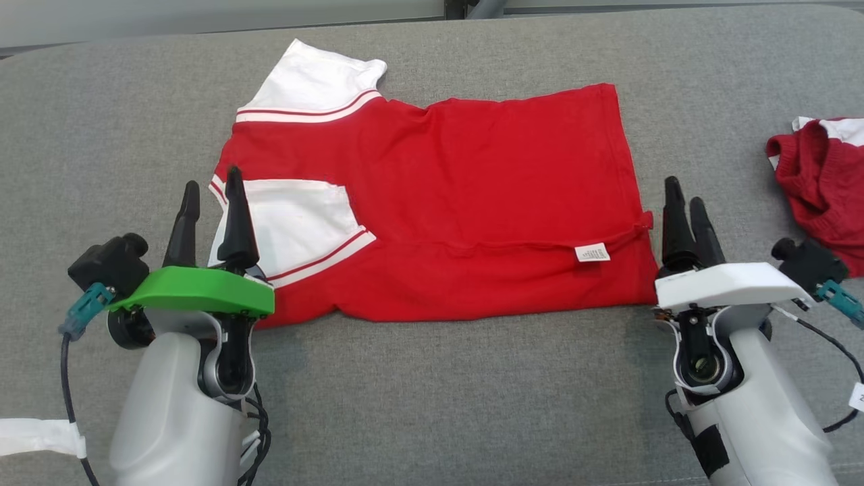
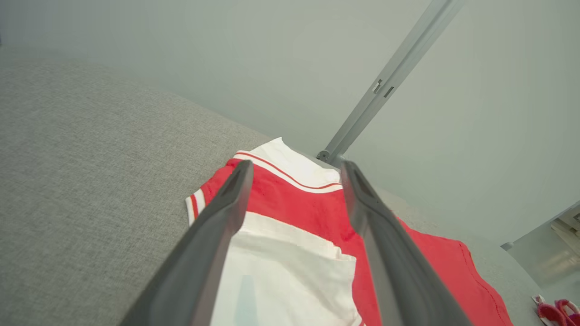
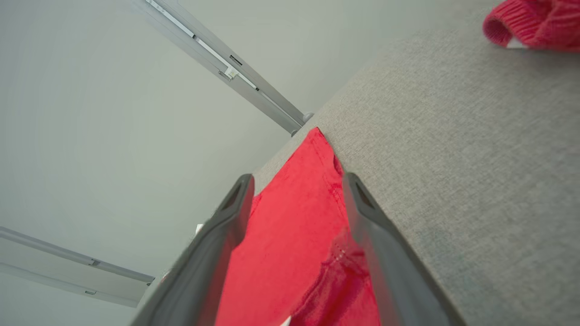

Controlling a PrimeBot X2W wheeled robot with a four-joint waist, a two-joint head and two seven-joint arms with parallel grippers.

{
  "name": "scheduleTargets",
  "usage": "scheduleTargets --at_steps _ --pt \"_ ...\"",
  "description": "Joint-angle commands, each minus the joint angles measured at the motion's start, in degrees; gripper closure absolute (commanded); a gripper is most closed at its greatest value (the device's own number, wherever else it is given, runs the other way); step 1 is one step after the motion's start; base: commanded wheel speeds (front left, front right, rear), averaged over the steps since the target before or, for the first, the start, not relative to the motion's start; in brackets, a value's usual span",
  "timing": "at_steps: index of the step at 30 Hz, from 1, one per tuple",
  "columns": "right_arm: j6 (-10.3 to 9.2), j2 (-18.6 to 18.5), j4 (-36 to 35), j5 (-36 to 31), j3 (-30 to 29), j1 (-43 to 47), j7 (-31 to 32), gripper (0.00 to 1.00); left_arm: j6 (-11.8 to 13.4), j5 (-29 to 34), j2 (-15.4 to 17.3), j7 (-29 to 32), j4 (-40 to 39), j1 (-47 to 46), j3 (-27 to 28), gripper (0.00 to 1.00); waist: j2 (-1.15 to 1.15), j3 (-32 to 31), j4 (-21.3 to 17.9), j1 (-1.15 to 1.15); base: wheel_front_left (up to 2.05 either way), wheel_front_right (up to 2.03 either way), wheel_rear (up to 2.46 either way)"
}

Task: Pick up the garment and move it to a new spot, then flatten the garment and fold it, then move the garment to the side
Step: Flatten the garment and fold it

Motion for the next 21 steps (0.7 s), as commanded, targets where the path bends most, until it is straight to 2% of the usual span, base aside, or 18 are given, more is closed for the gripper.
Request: scheduleTargets --at_steps 1,5,10,15,21 --pt "0.01 -0.2 -0.7 -1.0 -0.9 1.4 -0.2 0.0 -0.2 -0.2 0.3 -0.1 -0.7 1.2 0.4 0.0 0.0 -0.2 0.0 0.0 0.0 0.0 0.0" --pt "0.01 -0.2 -4.4 -5.1 -5.0 4.4 -0.2 0.0 -0.2 0.1 0.3 -0.1 -4.7 4.5 2.5 0.0 0.0 -1.1 0.1 0.0 0.0 0.0 0.0" --pt "0.01 -0.2 -8.4 -8.7 -6.9 9.5 -0.2 0.0 -0.3 1.0 0.3 -0.1 -6.2 10.2 4.6 0.0 0.0 -2.7 0.4 0.0 0.0 0.0 0.0" --pt "0.01 -0.2 -11.2 -11.3 -6.5 14.4 -0.2 0.0 -0.3 0.2 0.4 -0.1 -2.4 14.6 3.1 0.0 0.0 -4.1 0.6 0.0 0.0 0.0 0.0" --pt "0.01 -0.2 -12.5 -11.9 -4.8 17.3 -0.2 0.0 -0.2 -2.7 1.1 3.1 3.8 15.0 1.3 0.0 0.0 -4.9 0.2 0.0 0.0 0.0 0.0"
